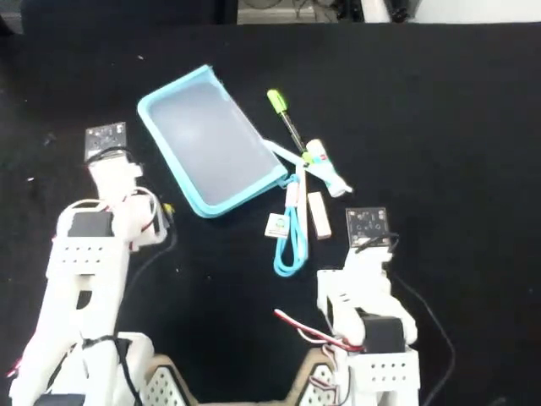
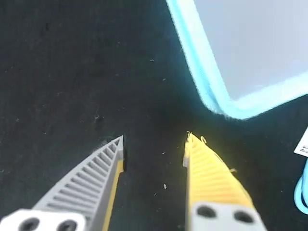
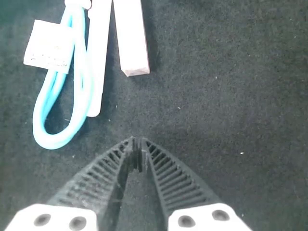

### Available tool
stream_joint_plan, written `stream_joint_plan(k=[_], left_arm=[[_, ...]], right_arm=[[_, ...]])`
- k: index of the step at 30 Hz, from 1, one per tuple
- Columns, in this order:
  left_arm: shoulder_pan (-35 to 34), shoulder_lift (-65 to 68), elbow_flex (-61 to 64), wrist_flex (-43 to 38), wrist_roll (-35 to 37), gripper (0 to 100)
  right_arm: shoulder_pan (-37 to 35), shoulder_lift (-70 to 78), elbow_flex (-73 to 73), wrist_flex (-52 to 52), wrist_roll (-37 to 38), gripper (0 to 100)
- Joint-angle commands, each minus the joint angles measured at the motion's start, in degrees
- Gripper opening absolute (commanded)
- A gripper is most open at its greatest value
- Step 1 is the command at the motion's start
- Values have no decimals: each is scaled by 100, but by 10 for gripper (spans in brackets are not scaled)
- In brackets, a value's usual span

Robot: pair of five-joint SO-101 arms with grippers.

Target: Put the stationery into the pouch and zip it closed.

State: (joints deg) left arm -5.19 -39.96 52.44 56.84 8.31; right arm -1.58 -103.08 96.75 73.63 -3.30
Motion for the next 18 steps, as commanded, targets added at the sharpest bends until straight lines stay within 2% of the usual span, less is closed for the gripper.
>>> stream_joint_plan(k=[1, 15, 18], left_arm=[[251, -62, 145, -343, 79, 205], [277, -62, 558, -501, 97, 206], [233, -26, 646, -774, 97, 206]], right_arm=[[44, -541, -22, 44, 70, 12], [18, -541, -22, 105, 35, 12], [18, -549, -22, 114, 35, 12]])
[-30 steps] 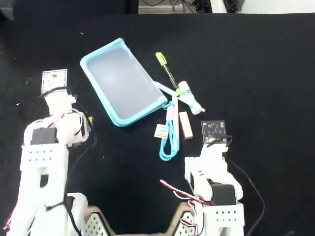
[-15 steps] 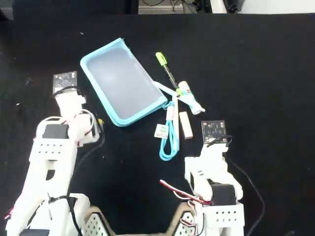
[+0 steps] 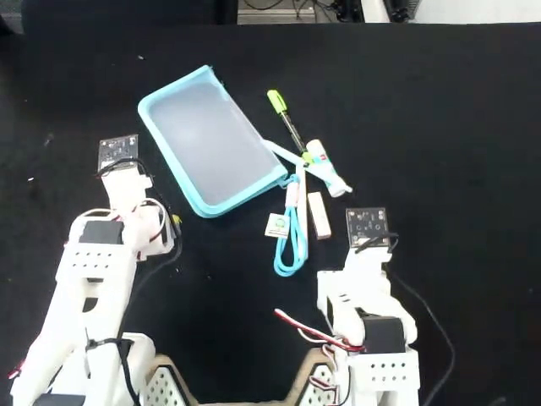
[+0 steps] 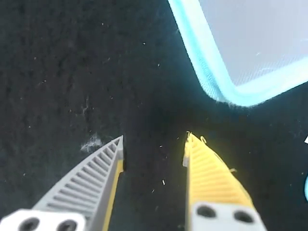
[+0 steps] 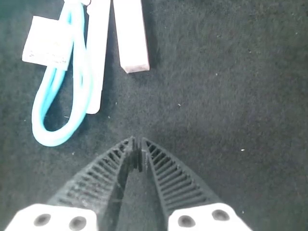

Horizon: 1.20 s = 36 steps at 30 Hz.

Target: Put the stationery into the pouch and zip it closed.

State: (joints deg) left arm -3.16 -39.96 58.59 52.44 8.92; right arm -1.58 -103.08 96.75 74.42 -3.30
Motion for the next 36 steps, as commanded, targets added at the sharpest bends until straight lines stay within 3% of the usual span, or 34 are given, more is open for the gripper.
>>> stream_joint_plan(k=[1, 5, 11, 18, 21, 32, 36], left_arm=[[22, -26, 92, -466, 35, 206], [57, -62, 347, -756, 26, 206], [22, -62, 391, -756, 0, 206], [22, -62, 391, -756, 0, 206], [22, -62, 391, -756, 0, 206], [22, -53, 400, -756, 0, 205], [22, -62, 400, -756, 0, 205]], right_arm=[[18, -549, -22, 35, 35, 12], [9, -549, -66, -220, 79, 12], [105, -541, -497, -2418, 123, 12], [70, -541, -549, -3824, 2312, 12], [-44, -541, -646, -4193, 2374, 12], [-70, -462, -4136, -1960, 2127, 12], [-70, 277, -4936, -1486, 2092, 12]])
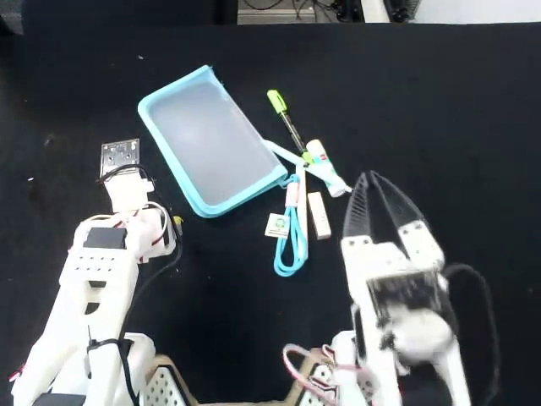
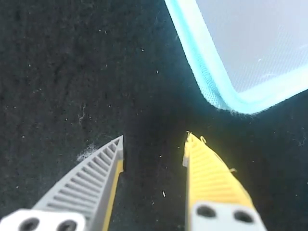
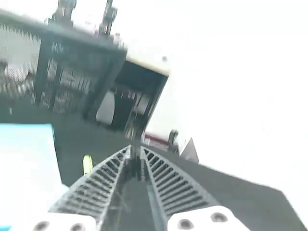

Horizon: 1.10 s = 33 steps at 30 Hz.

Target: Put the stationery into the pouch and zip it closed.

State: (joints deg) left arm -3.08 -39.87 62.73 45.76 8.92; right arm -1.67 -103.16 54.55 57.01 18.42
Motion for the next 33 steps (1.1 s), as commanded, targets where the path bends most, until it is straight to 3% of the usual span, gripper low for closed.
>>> stream_joint_plan(k=[1, 7, 15, 22, 28, 33], left_arm=[[13, -70, -13, -88, 0, 205], [13, -70, -13, -88, 0, 204], [13, -44, -13, -88, 0, 203], [13, -44, -13, -88, 0, 203], [13, -70, -13, -88, 0, 203], [13, -70, -13, -88, -9, 203]], right_arm=[[-62, 611, -857, 352, -79, 12], [-114, 3073, -1297, 527, -712, 17], [-1011, 5604, -1279, 18, -1503, 239], [-1495, 6352, -268, -1116, -2251, 240], [-1582, 6378, 444, -1433, -2163, 123], [-1600, 6396, 514, -1433, -1952, 144]])
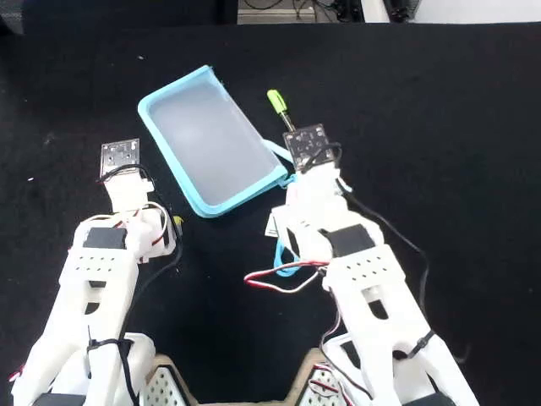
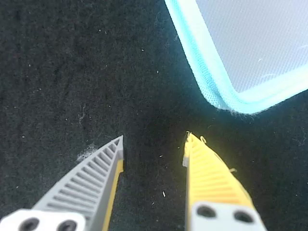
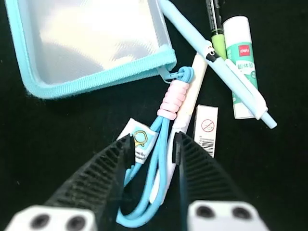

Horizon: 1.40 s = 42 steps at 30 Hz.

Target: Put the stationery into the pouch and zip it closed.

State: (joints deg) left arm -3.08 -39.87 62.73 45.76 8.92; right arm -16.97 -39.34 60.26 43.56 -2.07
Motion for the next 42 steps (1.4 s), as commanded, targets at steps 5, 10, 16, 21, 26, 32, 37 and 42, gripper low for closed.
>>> stream_joint_plan(k=[5, 10, 16, 21, 26, 32, 37, 42], left_arm=[[13, -70, -13, -88, -9, 203], [13, -70, -13, -88, -9, 203], [4, -62, -13, -88, -9, 203], [4, -62, -13, -88, -9, 203], [4, -70, -13, -70, -9, 203], [4, -70, -13, -62, -9, 203], [4, -70, -13, -79, -9, 203], [4, -70, -13, -62, -9, 203]], right_arm=[[-62, 356, -198, -18, 114, 142], [-44, 1534, -1121, 712, 193, 142], [-62, 2369, -1516, 800, 220, 142], [-70, 2774, -1701, 826, 229, 141], [-53, 3301, -1991, 844, 237, 142], [-44, 3802, -2211, 853, 712, 141], [79, 3723, -2193, 1020, 1380, 5], [88, 2642, -2141, 1538, 1442, 10]])
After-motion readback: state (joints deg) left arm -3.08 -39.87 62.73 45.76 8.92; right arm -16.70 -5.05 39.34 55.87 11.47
